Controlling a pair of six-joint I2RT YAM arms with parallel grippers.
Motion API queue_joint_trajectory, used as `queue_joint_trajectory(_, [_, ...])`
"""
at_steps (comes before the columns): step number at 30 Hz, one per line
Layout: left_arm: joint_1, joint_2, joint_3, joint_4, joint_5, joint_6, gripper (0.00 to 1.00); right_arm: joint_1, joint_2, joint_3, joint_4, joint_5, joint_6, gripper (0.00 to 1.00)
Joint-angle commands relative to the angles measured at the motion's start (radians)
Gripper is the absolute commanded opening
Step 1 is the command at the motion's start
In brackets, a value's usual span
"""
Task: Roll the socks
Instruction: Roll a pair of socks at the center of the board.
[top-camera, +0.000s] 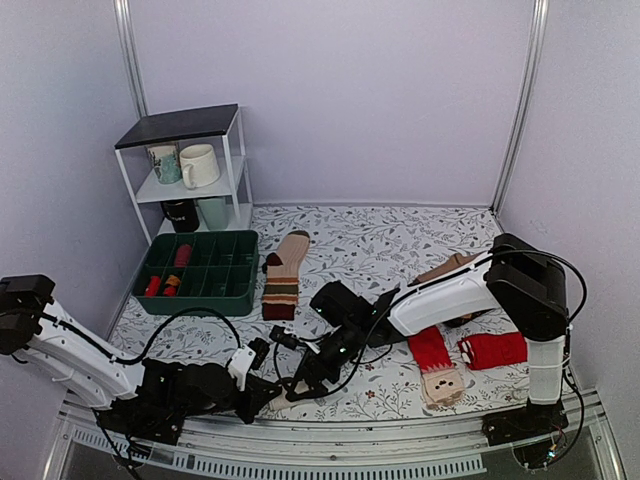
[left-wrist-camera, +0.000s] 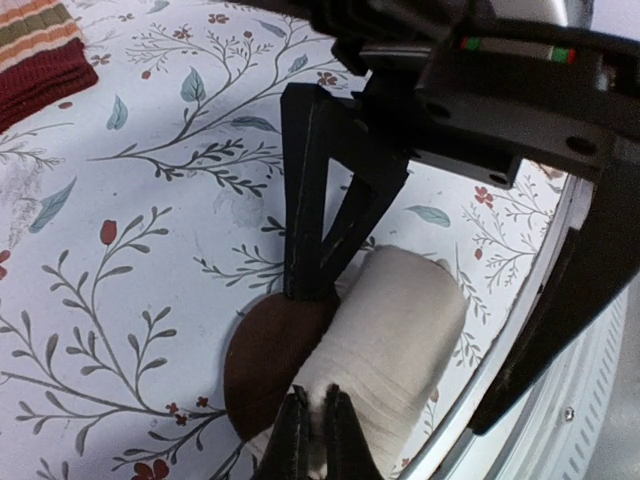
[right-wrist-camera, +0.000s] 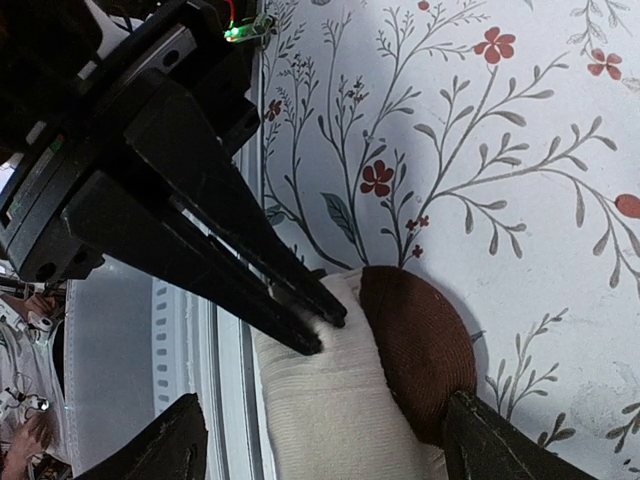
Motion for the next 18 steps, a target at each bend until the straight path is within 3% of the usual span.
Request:
queue_joint_trajectory(1, [-0.017,0.049,-0.024,-0.177,0.047,0.001,0.00,-0.001,0.045,-0.029,0.046,-0.027,0.025,0.82])
queue_joint_trajectory(8, [-0.016,0.049,-0.024,-0.178,0.047,0.001,0.00,0.006,0.054,-0.030,0.055,0.069,0.022,0.83])
queue_joint_trajectory(13, [-0.017,0.049,-0.024,-0.177,0.047,0.001,0.00,-0.036,-0.078,-0.108,0.163,0.130,0.032,0.84])
queue_joint_trajectory(18, [-0.016,0.051,-0.025,-0.175,0.047,0.000,0.00,-0.087,-0.147,-0.123,0.184,0.081,0.058,0.84])
